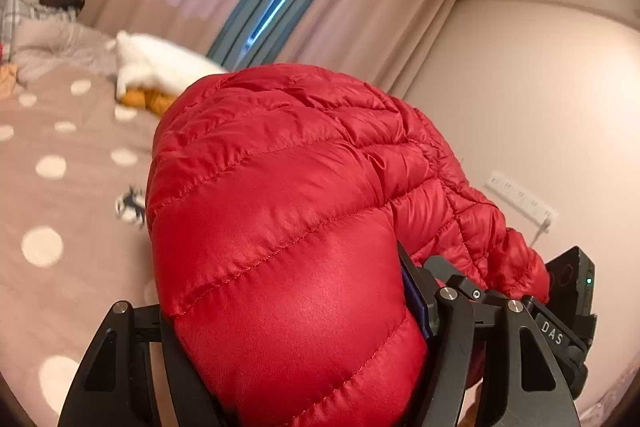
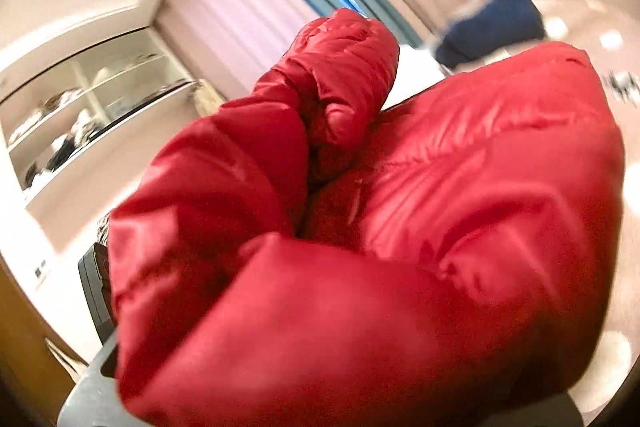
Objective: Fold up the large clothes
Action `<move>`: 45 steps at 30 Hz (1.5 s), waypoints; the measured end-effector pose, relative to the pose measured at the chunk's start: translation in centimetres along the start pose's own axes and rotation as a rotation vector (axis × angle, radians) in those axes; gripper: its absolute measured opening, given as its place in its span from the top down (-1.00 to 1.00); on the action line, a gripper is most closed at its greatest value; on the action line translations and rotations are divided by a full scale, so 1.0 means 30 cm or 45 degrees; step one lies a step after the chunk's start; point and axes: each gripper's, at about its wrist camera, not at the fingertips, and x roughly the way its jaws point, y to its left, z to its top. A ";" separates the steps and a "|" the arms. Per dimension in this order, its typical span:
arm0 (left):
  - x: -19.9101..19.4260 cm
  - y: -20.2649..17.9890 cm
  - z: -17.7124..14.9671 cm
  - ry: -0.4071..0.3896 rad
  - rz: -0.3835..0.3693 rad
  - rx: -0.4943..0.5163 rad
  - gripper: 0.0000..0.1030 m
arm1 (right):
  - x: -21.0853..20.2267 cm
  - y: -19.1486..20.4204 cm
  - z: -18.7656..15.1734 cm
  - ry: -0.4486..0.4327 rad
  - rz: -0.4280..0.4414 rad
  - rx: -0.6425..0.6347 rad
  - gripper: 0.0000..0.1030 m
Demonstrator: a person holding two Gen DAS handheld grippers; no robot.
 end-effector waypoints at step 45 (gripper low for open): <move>0.573 0.551 -0.038 0.226 0.423 -0.174 -0.34 | 0.631 -0.307 -0.054 0.327 -0.091 -0.027 0.14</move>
